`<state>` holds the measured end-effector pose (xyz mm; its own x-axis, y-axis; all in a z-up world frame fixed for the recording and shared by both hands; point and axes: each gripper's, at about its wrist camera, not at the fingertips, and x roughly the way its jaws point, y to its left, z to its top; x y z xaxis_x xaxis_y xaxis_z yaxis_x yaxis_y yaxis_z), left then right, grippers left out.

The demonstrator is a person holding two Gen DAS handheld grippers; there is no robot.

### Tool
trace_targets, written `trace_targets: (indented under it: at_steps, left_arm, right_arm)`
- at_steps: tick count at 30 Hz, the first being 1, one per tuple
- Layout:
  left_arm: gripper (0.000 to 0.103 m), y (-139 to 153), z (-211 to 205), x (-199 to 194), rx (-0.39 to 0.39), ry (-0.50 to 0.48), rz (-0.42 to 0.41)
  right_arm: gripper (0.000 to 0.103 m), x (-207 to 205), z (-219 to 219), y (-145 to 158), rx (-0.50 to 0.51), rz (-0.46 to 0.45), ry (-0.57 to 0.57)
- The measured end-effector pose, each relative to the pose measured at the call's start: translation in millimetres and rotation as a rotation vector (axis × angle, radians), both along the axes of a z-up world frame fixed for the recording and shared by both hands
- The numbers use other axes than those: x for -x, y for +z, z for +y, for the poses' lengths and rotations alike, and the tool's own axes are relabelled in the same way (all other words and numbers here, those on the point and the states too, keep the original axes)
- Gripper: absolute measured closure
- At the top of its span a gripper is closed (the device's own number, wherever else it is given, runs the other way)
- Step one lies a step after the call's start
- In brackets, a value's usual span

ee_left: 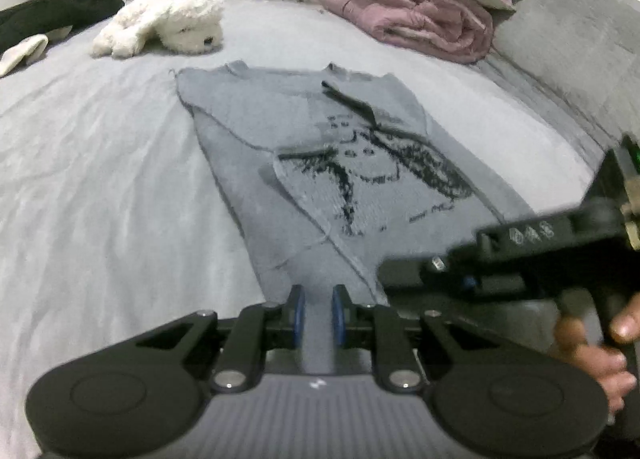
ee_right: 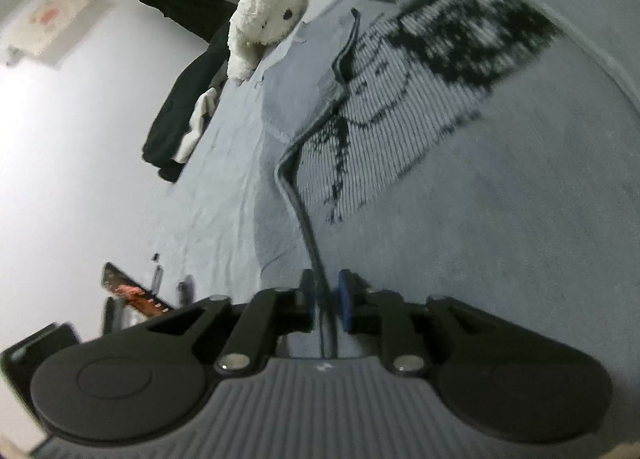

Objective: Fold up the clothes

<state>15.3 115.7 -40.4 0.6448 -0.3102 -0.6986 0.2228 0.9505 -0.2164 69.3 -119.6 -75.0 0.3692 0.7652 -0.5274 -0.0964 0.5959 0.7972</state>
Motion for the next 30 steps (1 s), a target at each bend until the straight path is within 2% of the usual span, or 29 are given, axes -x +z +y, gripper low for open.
trace_targets:
  at_steps: [4, 10, 16, 19, 20, 21, 22, 25, 26, 27, 30]
  left_arm:
    - [0.088, 5, 0, -14, 0.004, 0.022, -0.010]
    - [0.088, 12, -9, -40, 0.004, 0.057, -0.034]
    - [0.088, 0, -21, -64, -0.062, 0.118, -0.055]
    - [0.088, -3, -25, -73, -0.073, 0.145, -0.064]
    - [0.088, -4, -26, -76, -0.074, 0.152, -0.065]
    - [0.090, -5, -27, -79, -0.071, 0.158, -0.065]
    - [0.101, -6, -28, -81, -0.054, 0.153, -0.061]
    - [0.102, -6, -28, -86, 0.023, 0.118, -0.042]
    - [0.101, -7, -30, -88, 0.035, 0.103, -0.032]
    - [0.100, -8, -32, -88, 0.027, 0.096, -0.028]
    - [0.098, -7, -34, -86, 0.013, 0.101, -0.045]
  right_arm:
    - [0.071, 18, -2, -2, -0.027, 0.042, 0.077]
    - [0.071, 47, 5, 6, 0.014, 0.032, 0.193]
    - [0.075, 57, 8, 4, 0.000, 0.061, 0.243]
    - [0.086, 60, 5, 2, 0.005, 0.078, 0.271]
    - [0.094, 60, 3, 2, 0.006, 0.089, 0.278]
    - [0.095, 60, 1, 3, -0.002, 0.101, 0.283]
    - [0.095, 60, -2, 3, -0.011, 0.112, 0.287]
    - [0.095, 62, -11, 14, -0.012, 0.091, 0.312]
    - [0.092, 62, -11, 14, 0.017, 0.090, 0.326]
    - [0.087, 62, -12, 13, 0.046, 0.089, 0.340]
    - [0.090, 61, -13, 6, 0.066, 0.123, 0.361]
